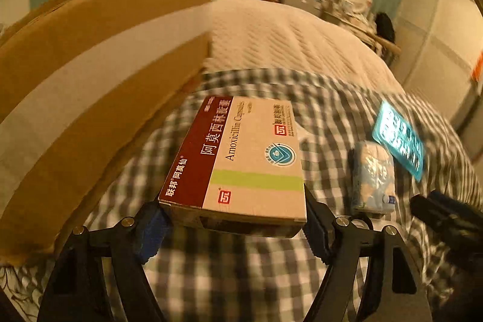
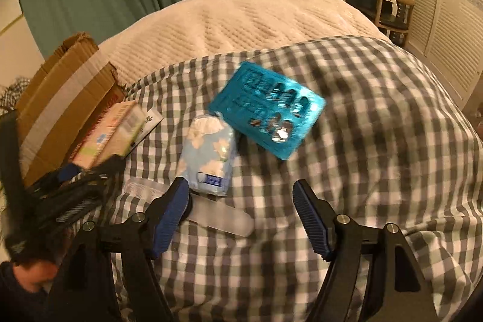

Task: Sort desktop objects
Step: 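Grasp the Amoxicillin Capsules box with the left gripper while the right gripper grasps the blue floral tissue pack, then carry the Amoxicillin box and blue tissue pack toward the cardboard box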

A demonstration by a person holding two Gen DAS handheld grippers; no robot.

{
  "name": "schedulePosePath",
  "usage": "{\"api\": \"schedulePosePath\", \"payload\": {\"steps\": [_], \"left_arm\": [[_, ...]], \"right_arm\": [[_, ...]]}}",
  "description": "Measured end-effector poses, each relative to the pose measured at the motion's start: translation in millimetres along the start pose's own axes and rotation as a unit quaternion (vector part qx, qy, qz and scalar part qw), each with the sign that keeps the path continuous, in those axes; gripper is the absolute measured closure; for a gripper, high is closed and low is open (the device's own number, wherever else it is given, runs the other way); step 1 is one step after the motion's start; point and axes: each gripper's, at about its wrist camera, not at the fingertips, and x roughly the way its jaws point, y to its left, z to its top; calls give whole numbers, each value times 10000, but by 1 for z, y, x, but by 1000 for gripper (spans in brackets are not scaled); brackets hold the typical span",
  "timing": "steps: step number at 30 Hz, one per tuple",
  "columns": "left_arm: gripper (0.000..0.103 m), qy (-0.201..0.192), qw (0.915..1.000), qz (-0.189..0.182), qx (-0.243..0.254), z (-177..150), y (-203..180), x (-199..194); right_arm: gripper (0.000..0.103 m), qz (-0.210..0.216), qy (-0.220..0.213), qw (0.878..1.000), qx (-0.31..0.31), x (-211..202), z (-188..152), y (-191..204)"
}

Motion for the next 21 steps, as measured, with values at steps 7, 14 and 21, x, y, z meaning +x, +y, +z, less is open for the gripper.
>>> {"api": "schedulePosePath", "payload": {"steps": [7, 14, 21], "left_arm": [[25, 60, 9998, -100, -156, -1, 12, 7], [26, 206, 9983, -308, -450, -4, 25, 22], [27, 323, 9971, -444, -521, -14, 30, 4]], "right_arm": [[32, -100, 344, 9988, -335, 43, 13, 38], [46, -519, 453, 9964, -490, 74, 16, 46], [48, -293, 299, 9990, -138, 47, 3, 32]]}}
